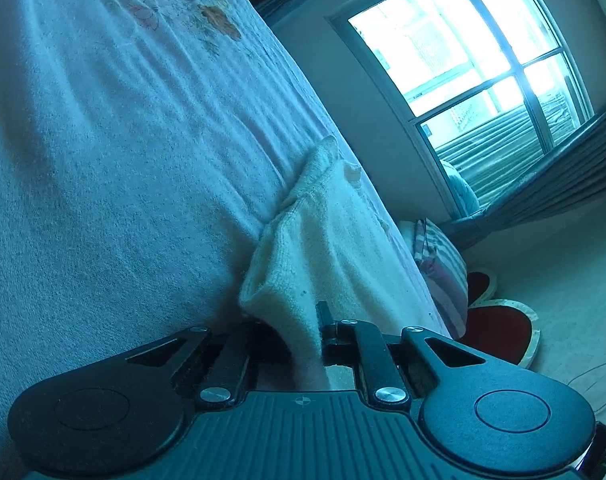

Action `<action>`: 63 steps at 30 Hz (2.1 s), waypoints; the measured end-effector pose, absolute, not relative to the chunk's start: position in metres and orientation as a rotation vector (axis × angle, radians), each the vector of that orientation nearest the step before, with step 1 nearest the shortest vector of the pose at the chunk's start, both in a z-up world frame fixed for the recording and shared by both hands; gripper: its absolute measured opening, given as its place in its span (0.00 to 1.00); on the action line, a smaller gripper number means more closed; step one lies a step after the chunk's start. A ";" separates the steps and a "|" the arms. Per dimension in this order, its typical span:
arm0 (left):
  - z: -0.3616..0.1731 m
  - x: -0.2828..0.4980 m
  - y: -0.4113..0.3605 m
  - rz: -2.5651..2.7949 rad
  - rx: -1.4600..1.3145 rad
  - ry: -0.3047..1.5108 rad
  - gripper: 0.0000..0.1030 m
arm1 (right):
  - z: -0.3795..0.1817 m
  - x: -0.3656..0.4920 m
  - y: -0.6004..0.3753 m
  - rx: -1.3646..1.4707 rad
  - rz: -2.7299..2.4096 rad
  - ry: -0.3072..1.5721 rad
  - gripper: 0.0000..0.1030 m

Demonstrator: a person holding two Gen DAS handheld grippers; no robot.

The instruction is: Fold small clothes

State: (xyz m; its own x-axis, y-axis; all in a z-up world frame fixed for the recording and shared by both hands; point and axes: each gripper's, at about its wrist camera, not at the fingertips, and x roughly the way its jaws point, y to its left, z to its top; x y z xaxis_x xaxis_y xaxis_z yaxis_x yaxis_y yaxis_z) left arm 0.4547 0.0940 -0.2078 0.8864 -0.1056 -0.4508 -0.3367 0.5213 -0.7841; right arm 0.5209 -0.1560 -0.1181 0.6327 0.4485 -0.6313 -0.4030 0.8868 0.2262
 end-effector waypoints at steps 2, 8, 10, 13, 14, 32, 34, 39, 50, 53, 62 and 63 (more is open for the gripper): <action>-0.202 0.453 0.092 0.143 -0.971 0.473 0.07 | -0.123 0.521 -0.157 0.073 0.489 0.731 0.01; -0.172 0.467 0.077 0.039 -0.815 0.482 0.06 | -0.128 0.524 -0.164 0.137 0.494 0.726 0.00; -0.147 0.479 0.065 -0.011 -0.722 0.477 0.06 | -0.126 0.526 -0.168 0.169 0.497 0.740 0.00; -0.114 0.498 0.042 -0.075 -0.585 0.488 0.06 | -0.111 0.521 -0.197 0.302 0.452 0.693 0.04; -0.103 0.504 0.033 -0.102 -0.537 0.493 0.06 | -0.105 0.519 -0.211 0.336 0.431 0.673 0.04; -0.094 0.527 -0.150 -0.529 -0.171 0.739 0.17 | -0.113 0.482 -0.392 0.582 0.145 0.633 0.23; -0.080 0.515 -0.137 -0.568 -0.190 0.698 0.43 | -0.110 0.484 -0.389 0.599 0.176 0.608 0.28; -0.060 0.508 -0.063 -0.483 -0.370 0.611 0.47 | -0.099 0.498 -0.376 0.613 0.278 0.573 0.32; -0.112 0.580 0.010 -0.245 -0.449 0.694 0.48 | -0.102 0.573 -0.321 0.409 0.422 0.726 0.32; -0.118 0.590 0.003 -0.233 -0.428 0.700 0.48 | -0.104 0.583 -0.317 0.422 0.447 0.745 0.39; -0.117 0.595 -0.001 -0.216 -0.408 0.683 0.53 | -0.089 0.561 -0.302 0.368 0.489 0.656 0.16; -0.115 0.596 -0.004 -0.223 -0.389 0.676 0.53 | -0.084 0.553 -0.305 0.370 0.482 0.633 0.16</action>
